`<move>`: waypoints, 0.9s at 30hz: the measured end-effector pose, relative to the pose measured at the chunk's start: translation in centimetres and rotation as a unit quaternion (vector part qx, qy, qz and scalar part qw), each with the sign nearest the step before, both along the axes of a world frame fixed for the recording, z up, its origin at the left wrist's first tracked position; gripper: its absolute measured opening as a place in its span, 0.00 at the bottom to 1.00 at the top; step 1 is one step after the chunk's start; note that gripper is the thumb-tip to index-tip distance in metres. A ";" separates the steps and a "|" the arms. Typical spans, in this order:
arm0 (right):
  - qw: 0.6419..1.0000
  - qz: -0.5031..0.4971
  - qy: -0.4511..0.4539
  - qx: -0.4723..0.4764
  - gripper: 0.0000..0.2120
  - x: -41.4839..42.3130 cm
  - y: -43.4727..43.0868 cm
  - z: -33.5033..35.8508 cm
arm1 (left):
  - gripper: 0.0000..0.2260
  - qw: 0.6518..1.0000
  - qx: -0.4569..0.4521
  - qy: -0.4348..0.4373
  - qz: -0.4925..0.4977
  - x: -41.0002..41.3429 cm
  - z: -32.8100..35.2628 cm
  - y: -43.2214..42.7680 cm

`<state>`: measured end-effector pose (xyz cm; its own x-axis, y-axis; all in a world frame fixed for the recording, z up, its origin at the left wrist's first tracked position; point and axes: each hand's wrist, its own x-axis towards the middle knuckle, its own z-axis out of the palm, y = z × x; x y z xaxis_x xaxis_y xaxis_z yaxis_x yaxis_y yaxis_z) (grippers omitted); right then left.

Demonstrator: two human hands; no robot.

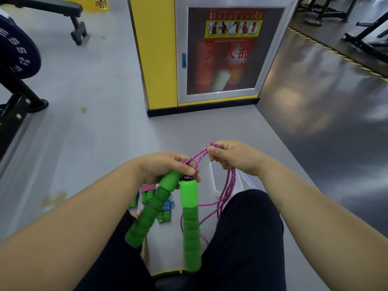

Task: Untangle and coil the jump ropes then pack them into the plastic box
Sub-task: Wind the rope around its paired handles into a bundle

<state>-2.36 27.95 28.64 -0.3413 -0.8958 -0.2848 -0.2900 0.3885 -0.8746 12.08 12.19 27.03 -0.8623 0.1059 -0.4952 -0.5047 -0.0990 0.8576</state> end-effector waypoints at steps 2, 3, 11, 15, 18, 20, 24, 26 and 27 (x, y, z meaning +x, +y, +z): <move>1.000 -0.022 -0.019 -0.007 0.14 0.0 0.0 -0.4 | 0.20 0.996 0.090 0.011 0.026 0.5 -1.6 0.9; 0.999 -0.041 -0.030 -0.013 0.14 -0.1 0.0 -0.7 | 0.23 0.990 0.132 0.017 0.037 0.7 -2.4 1.3; 0.992 -0.120 -0.026 0.000 0.14 -1.0 1.3 -2.6 | 0.30 0.952 0.277 0.054 0.119 0.6 -3.5 4.6; 0.980 -0.198 0.025 -0.021 0.14 -0.3 0.7 -3.1 | 0.23 0.925 0.319 0.053 0.197 -0.6 -4.0 6.8; 0.947 -0.309 0.080 -0.036 0.14 0.5 -0.3 -3.7 | 0.19 0.921 0.291 0.051 0.256 -1.6 -4.1 8.0; 0.924 -0.364 0.110 -0.039 0.13 0.7 -0.8 -4.2 | 0.16 0.930 0.243 0.056 0.270 -2.2 -4.1 8.5; 0.901 -0.421 0.085 -0.060 0.13 1.0 -1.1 -4.9 | 0.14 0.960 0.134 0.087 0.228 -2.6 -4.0 8.7; 0.893 -0.443 0.002 -0.078 0.16 1.0 -1.1 -5.0 | 0.07 0.965 0.109 0.097 0.216 -2.4 -3.7 8.4; 0.885 -0.451 -0.070 -0.086 0.17 0.8 -1.0 -5.0 | 0.05 0.967 0.097 0.098 0.212 -2.3 -3.6 8.0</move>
